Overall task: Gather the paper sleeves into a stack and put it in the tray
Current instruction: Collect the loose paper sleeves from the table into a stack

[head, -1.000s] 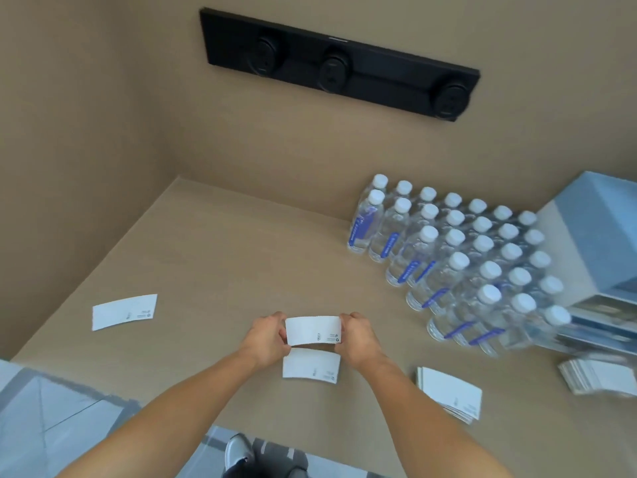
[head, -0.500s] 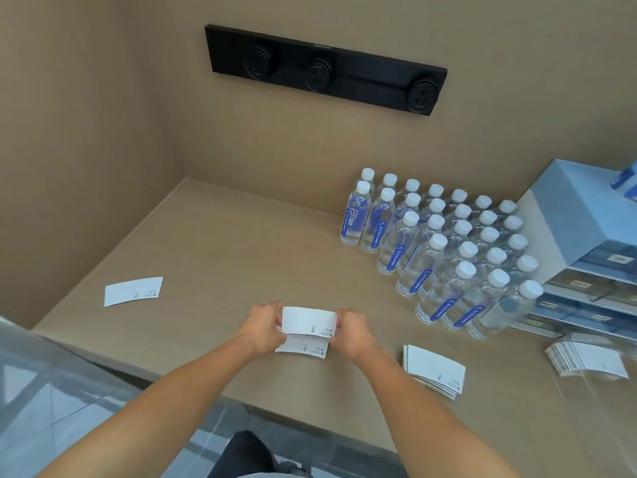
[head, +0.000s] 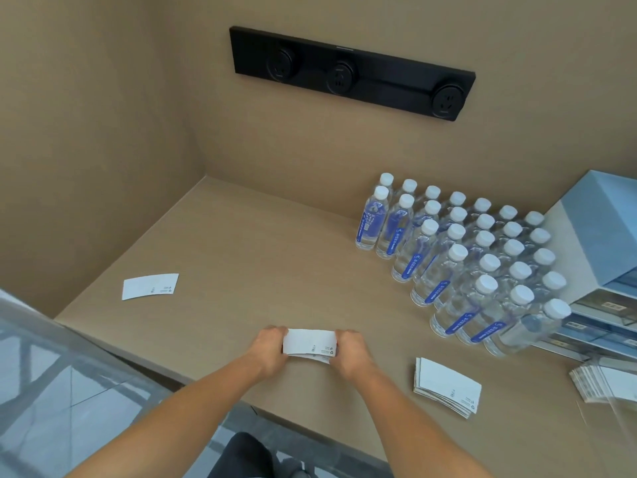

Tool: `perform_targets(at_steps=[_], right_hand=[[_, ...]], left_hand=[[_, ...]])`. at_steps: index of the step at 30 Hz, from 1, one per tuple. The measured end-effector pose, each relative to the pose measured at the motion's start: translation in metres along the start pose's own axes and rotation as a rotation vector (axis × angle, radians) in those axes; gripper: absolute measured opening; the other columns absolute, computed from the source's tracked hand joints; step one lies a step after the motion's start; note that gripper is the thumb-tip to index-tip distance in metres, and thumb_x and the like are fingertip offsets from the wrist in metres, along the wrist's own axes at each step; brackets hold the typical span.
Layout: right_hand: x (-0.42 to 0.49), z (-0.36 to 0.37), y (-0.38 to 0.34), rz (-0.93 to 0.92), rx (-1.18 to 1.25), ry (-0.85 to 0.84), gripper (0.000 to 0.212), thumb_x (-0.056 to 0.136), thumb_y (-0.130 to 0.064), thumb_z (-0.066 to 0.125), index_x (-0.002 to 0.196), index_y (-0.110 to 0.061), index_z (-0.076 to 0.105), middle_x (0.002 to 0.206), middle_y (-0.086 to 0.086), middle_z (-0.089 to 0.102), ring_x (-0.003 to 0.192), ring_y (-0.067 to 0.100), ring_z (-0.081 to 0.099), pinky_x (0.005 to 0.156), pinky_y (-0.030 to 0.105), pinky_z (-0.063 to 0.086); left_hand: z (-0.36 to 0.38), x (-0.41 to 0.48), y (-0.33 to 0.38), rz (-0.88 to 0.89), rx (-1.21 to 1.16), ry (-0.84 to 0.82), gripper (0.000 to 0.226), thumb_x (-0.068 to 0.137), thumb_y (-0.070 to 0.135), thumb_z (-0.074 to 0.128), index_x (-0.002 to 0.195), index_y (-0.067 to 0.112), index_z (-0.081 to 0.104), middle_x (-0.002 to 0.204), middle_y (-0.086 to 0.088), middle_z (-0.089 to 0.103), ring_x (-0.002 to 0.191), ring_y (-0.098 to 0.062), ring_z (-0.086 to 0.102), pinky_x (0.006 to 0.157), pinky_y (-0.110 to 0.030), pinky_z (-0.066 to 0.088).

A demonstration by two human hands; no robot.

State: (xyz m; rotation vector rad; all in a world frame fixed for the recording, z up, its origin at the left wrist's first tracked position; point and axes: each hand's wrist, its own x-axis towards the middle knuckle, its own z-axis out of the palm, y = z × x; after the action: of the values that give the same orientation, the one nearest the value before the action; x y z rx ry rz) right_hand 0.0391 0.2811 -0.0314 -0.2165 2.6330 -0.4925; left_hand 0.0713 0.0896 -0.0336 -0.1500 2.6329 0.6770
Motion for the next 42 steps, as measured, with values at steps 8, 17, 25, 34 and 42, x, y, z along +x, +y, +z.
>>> perform_targets(at_steps=[8,17,25,34,42], right_hand=[[0.001,-0.012,-0.006,0.064,-0.035,0.056,0.02,0.081,0.001,0.055,0.099,-0.005,0.057,0.113,0.014,0.056,0.082,0.025,0.048,0.072,0.028,0.044],[0.01,-0.025,-0.012,0.018,-0.107,-0.003,0.025,0.08,-0.001,0.06,0.102,-0.011,0.054,0.117,0.009,0.049,0.105,0.029,0.058,0.085,0.032,0.053],[0.008,0.0,-0.012,0.187,0.023,-0.044,0.038,0.086,-0.01,0.063,0.122,-0.004,0.056,0.129,0.013,0.046,0.111,0.027,0.058,0.097,0.027,0.045],[0.008,0.008,-0.013,0.201,0.063,-0.078,0.056,0.082,-0.008,0.062,0.134,-0.008,0.042,0.127,0.016,0.045,0.109,0.03,0.056,0.093,0.03,0.046],[0.012,0.006,-0.012,0.127,-0.06,-0.14,0.025,0.082,-0.007,0.065,0.105,-0.005,0.055,0.111,0.008,0.044,0.088,0.027,0.055,0.084,0.033,0.05]], left_hand=[[-0.01,0.001,-0.001,-0.015,-0.022,0.01,0.03,0.087,0.018,0.062,0.115,0.009,0.056,0.114,-0.012,0.055,0.111,-0.033,0.058,0.089,-0.034,0.048],[-0.027,0.0,-0.004,-0.021,0.009,0.005,0.052,0.088,0.018,0.064,0.136,0.011,0.046,0.13,-0.011,0.049,0.126,-0.03,0.05,0.102,-0.035,0.044],[-0.003,0.005,0.014,-0.018,0.065,-0.126,0.055,0.075,0.017,0.078,0.121,0.008,0.048,0.124,-0.01,0.045,0.116,-0.027,0.055,0.098,-0.036,0.049],[-0.002,0.024,0.003,0.124,0.148,-0.091,0.035,0.088,0.007,0.061,0.122,0.002,0.053,0.131,-0.017,0.042,0.109,-0.033,0.056,0.088,-0.032,0.046],[-0.012,0.027,0.002,0.153,0.238,-0.197,0.032,0.083,0.014,0.067,0.112,0.007,0.058,0.127,-0.009,0.04,0.106,-0.03,0.059,0.095,-0.039,0.05]])
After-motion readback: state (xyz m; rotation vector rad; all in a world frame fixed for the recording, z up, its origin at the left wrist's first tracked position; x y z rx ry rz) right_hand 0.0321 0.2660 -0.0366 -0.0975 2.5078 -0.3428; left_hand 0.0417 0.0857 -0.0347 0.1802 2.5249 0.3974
